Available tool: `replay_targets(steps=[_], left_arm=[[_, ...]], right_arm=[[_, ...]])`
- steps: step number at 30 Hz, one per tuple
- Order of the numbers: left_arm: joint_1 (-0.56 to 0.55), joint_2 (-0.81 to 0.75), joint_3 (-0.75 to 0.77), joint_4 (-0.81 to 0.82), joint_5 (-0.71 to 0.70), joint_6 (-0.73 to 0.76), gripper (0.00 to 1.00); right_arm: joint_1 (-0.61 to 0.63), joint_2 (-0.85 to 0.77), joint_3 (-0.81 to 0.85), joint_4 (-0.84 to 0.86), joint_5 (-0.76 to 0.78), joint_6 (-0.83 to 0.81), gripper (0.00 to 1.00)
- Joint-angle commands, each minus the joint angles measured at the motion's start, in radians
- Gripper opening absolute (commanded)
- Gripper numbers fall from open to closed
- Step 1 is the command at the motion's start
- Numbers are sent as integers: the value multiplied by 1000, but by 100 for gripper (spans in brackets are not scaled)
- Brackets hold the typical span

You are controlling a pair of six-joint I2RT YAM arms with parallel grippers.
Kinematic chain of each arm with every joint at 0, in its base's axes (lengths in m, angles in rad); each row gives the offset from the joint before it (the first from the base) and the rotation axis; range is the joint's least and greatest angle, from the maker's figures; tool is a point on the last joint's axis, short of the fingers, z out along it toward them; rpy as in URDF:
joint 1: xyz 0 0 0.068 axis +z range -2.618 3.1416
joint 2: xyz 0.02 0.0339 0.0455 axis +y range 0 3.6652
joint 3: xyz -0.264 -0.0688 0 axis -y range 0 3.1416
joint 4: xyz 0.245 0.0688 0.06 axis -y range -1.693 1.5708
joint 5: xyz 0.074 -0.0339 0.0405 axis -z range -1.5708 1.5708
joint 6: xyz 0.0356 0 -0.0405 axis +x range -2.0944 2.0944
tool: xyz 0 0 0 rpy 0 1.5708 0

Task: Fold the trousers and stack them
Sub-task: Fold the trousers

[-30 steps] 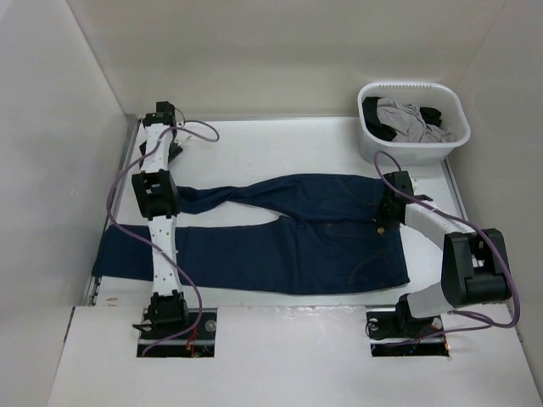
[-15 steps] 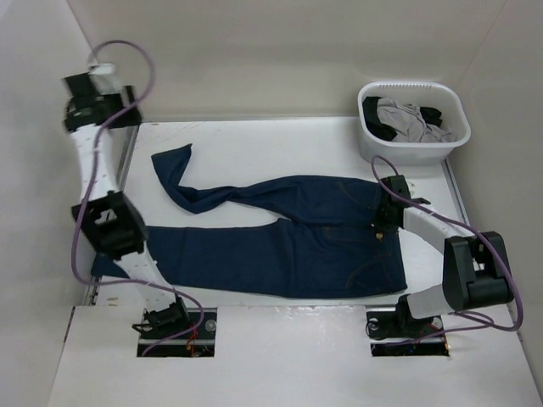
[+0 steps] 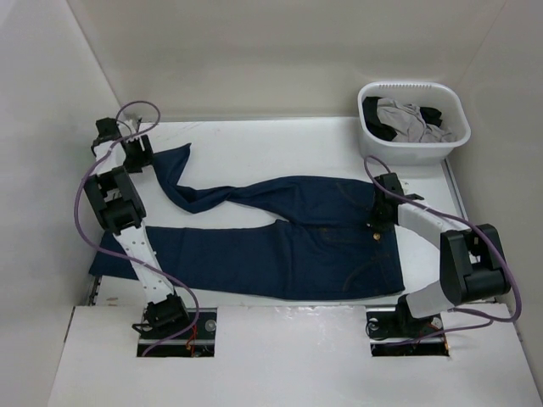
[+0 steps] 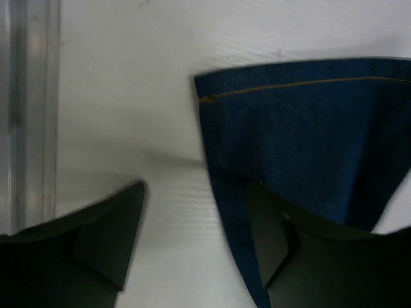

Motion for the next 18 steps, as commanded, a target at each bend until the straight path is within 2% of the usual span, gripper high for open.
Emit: replay_targets(steps=[1, 8, 10, 14, 18], left_arm=[[-18, 24, 140, -19, -37, 29, 64], [-70, 94, 183, -51, -57, 98, 65], [-96, 118, 185, -77, -127, 154, 62], [-115, 143, 153, -100, -354, 236, 61], [-115, 132, 111, -74, -400, 265, 61]], right_arm=[[-5, 15, 46, -12, 2, -4, 4], [-51, -3, 97, -48, 27, -55, 5], [-64, -6, 104, -58, 38, -64, 6], [-94, -32, 130, -66, 35, -64, 8], [-92, -29, 158, -66, 32, -75, 8]])
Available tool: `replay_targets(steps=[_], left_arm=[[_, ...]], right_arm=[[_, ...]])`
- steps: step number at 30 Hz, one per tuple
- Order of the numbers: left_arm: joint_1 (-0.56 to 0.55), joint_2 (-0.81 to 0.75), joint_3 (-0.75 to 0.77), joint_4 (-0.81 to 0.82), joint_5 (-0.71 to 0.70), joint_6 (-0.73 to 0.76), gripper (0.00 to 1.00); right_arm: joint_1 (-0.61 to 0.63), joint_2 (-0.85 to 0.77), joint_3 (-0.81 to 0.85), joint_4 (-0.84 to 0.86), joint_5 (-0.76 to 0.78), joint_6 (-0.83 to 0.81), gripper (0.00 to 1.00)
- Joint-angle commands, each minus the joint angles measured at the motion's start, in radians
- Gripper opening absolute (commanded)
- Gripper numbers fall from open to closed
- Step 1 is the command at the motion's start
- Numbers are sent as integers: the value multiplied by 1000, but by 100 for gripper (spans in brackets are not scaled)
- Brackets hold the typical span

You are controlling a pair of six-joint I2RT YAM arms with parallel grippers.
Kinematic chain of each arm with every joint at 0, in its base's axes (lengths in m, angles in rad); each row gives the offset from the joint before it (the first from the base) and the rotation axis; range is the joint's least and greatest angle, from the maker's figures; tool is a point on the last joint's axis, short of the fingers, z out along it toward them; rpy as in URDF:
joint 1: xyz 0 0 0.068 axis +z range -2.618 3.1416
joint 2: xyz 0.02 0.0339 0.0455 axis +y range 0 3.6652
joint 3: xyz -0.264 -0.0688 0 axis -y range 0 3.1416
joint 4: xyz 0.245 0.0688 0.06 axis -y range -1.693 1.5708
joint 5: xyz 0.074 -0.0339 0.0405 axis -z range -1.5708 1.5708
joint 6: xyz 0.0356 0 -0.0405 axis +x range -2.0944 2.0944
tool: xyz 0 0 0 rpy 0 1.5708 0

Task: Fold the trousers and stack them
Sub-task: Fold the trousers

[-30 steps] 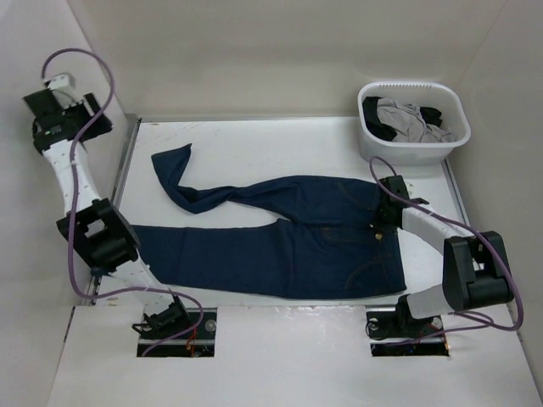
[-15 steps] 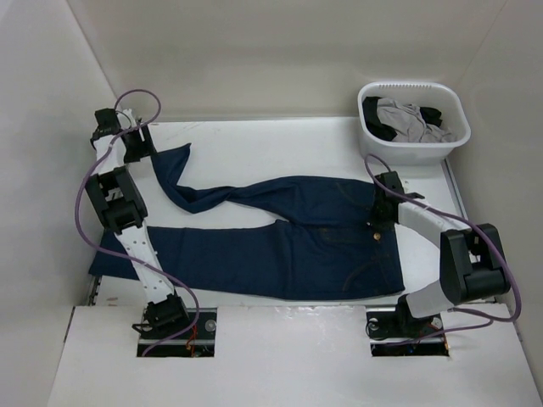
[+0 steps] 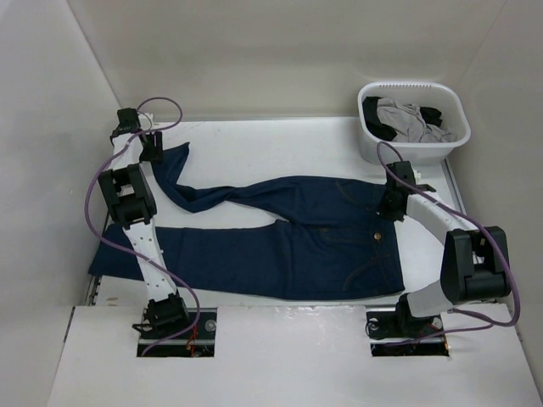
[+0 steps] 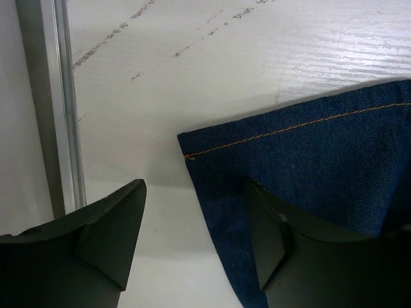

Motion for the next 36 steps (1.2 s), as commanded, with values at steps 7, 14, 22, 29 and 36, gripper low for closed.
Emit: replay_targets(steps=[7, 14, 22, 29, 36], left_arm=[[-30, -31, -159, -53, -46, 115, 10], [48, -296, -281, -73, -58, 222, 0], [125, -592, -444, -192, -146, 353, 0], [148, -714, -490, -255, -238, 406, 1], [158, -717, -415, -301, -247, 429, 2]], right_arm=[[-10, 0, 111, -9, 11, -30, 13], [11, 142, 294, 20, 19, -68, 68], [-1, 417, 412, 23, 95, 18, 100], [-4, 499, 444, -16, 48, -53, 86], [-24, 451, 394, 24, 11, -42, 0]])
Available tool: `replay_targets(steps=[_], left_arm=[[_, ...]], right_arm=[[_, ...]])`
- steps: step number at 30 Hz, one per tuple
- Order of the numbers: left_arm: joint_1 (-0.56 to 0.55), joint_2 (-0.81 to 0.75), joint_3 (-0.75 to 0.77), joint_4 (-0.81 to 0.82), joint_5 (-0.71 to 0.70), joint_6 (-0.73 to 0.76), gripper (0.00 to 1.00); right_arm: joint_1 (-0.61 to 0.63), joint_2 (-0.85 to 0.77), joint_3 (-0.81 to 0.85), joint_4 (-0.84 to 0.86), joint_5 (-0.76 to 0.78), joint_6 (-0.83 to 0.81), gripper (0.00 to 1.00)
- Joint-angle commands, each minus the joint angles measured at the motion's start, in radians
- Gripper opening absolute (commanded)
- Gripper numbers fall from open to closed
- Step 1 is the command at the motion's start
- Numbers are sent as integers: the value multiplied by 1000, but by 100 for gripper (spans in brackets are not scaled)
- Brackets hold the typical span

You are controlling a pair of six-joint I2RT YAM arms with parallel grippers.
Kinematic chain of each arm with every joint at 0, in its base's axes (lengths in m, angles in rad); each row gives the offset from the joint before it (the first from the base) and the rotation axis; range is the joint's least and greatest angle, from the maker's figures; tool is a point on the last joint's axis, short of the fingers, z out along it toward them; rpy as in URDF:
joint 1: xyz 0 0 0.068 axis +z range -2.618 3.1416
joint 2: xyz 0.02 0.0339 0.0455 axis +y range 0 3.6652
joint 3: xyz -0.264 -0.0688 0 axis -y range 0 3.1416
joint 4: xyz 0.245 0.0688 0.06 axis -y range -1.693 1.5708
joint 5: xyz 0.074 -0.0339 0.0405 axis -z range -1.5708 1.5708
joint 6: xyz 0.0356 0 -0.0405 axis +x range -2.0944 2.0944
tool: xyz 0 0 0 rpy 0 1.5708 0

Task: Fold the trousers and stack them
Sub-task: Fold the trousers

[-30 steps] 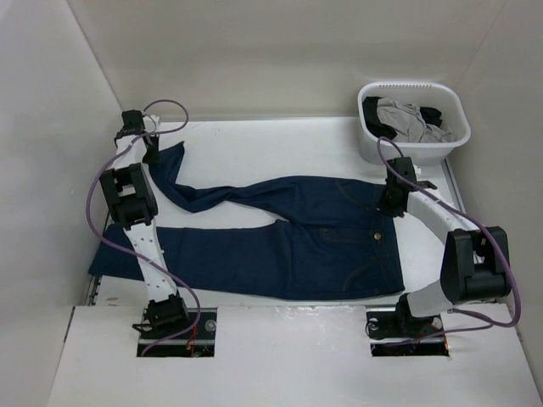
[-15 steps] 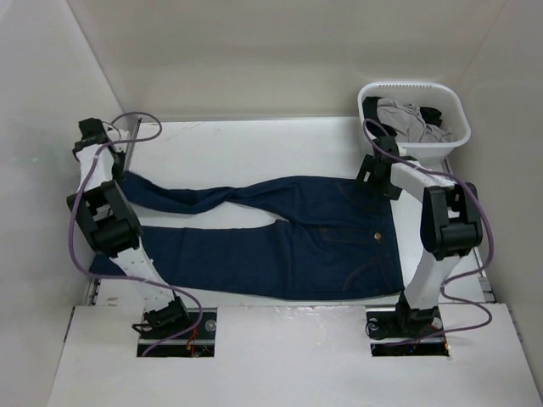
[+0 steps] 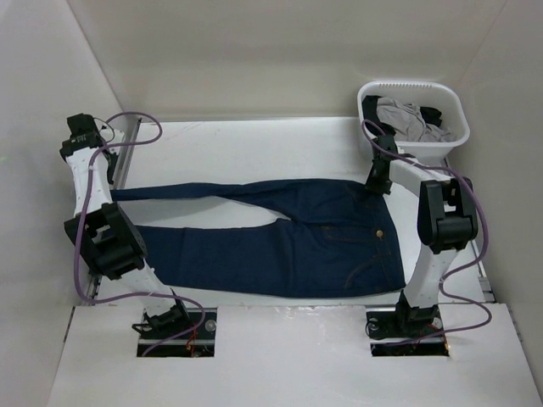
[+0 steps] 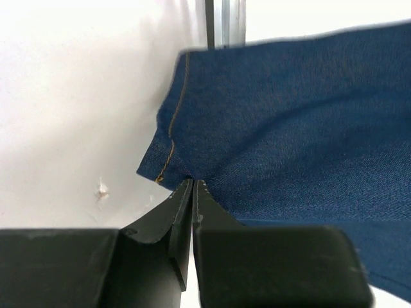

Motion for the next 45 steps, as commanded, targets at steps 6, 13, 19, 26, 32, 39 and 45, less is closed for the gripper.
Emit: replay_targets(steps=[6, 13, 19, 26, 32, 39, 45], left_arm=[[40, -17, 160, -36, -25, 63, 3], [68, -48, 162, -20, -11, 80, 3], [121, -166, -82, 43, -1, 129, 4], [201, -256, -303, 117, 47, 189, 4], [218, -284, -386, 151, 107, 192, 4], [204, -285, -406, 160, 127, 177, 4], [204, -261, -365, 163, 143, 163, 5]], right_arm=[[-80, -304, -239, 171, 9, -8, 0], [-111, -857, -578, 424, 9, 10, 0], [-79, -1330, -845, 166, 14, 293, 12], [274, -1674, -828, -665, 182, 1118, 100], [527, -1443, -628, -854, 406, 1377, 100], [489, -1194, -613, -757, 290, 1380, 100], [508, -1199, -685, -670, 187, 1474, 100]])
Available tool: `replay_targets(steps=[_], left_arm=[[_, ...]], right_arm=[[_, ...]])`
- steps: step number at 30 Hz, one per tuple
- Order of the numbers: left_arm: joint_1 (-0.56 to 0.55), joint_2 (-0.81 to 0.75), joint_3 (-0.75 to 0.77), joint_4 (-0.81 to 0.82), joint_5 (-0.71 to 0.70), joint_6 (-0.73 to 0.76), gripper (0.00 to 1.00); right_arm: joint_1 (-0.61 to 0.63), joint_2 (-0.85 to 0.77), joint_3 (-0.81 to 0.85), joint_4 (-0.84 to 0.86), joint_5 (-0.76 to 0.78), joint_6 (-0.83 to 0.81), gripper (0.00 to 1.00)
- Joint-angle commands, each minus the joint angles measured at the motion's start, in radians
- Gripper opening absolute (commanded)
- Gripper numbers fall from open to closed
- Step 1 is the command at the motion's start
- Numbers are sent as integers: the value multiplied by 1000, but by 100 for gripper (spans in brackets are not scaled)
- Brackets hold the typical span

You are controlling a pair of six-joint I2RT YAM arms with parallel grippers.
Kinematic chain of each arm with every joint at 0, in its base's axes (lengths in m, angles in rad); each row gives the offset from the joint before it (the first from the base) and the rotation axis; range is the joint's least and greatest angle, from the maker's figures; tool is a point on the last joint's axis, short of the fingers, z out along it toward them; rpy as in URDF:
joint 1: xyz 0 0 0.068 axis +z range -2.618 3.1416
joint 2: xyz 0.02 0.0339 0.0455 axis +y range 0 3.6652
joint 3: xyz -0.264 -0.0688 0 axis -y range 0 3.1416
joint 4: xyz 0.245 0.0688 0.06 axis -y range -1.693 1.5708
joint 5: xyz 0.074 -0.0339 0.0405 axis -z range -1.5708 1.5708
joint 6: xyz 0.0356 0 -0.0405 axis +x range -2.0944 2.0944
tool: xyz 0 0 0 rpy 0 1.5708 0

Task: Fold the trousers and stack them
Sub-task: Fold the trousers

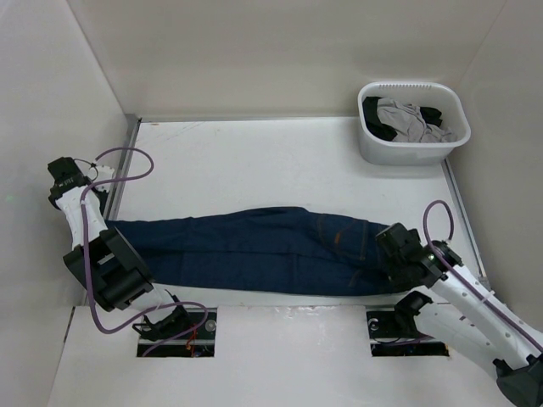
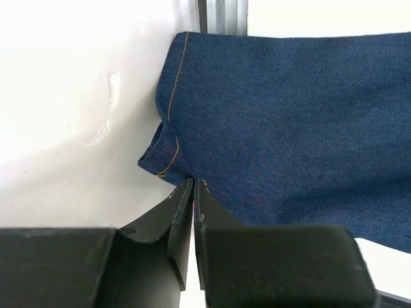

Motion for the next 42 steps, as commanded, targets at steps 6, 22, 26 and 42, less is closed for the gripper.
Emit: replay_targets(steps=[6, 22, 26, 42], left_arm=[[-1, -14, 52, 16, 30, -7, 5], [-239, 11, -147, -146, 4, 139, 6], [-286, 51, -160, -224, -134, 186, 7], [-615, -83, 52, -263, 132, 321, 54]], right_arm=[[6, 91, -87, 186, -105, 54, 97], [-166, 401, -86, 519, -63, -167, 88], [-163, 374, -68, 519, -72, -213, 89], [33, 274, 82, 390, 110, -674, 100]])
